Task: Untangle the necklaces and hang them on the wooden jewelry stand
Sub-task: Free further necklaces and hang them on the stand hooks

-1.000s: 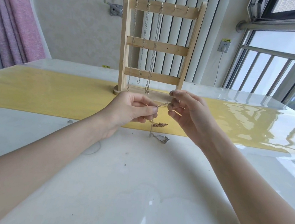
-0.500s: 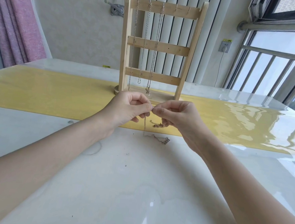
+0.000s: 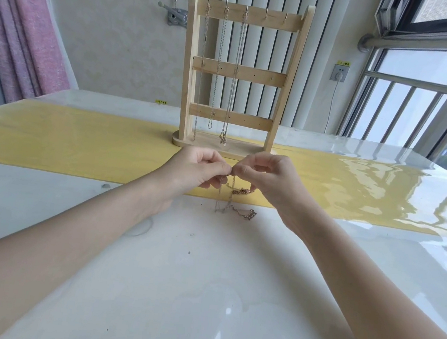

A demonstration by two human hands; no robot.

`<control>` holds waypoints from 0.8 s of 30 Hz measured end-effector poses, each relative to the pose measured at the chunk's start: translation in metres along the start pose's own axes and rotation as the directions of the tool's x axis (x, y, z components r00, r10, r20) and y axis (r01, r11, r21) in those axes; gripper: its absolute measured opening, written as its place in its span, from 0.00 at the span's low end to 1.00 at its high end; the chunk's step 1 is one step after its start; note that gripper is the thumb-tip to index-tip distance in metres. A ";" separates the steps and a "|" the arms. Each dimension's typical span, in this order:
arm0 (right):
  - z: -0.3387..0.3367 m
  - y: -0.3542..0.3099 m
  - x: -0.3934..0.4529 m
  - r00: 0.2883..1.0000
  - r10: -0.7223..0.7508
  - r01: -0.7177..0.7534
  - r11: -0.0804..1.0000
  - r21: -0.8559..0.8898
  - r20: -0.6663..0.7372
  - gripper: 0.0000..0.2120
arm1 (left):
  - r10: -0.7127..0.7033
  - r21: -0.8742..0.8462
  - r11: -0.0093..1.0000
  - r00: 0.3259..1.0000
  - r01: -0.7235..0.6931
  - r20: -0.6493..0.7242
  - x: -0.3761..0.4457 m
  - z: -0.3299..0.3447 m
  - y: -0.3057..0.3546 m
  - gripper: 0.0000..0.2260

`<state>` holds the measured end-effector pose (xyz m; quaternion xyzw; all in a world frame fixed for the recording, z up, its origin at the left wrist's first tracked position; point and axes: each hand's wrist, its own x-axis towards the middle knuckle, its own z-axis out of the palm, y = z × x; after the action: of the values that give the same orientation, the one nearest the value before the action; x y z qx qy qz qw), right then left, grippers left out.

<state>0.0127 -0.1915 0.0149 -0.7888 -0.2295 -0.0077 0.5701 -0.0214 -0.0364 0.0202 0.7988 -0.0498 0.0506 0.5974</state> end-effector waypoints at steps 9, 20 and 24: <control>-0.001 -0.006 -0.002 0.992 -0.123 0.124 0.987 -0.106 0.018 0.10 | -0.160 -0.254 0.954 0.987 0.160 0.021 -0.001 0.000 0.003 0.12; -0.003 -0.004 -0.002 0.992 -0.095 0.098 0.994 -0.037 0.088 0.08 | -0.001 -0.159 0.987 0.996 -0.012 -0.086 0.000 0.004 -0.001 0.09; -0.006 -0.005 -0.003 0.989 -0.096 0.082 0.990 0.118 0.115 0.08 | 0.005 -0.196 0.981 0.998 -0.016 -0.059 -0.001 0.003 -0.002 0.09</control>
<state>0.0100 -0.1969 0.0203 -0.7431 -0.2986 0.0274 0.5982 -0.0216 -0.0389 0.0176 0.7339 -0.0413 0.0720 0.6742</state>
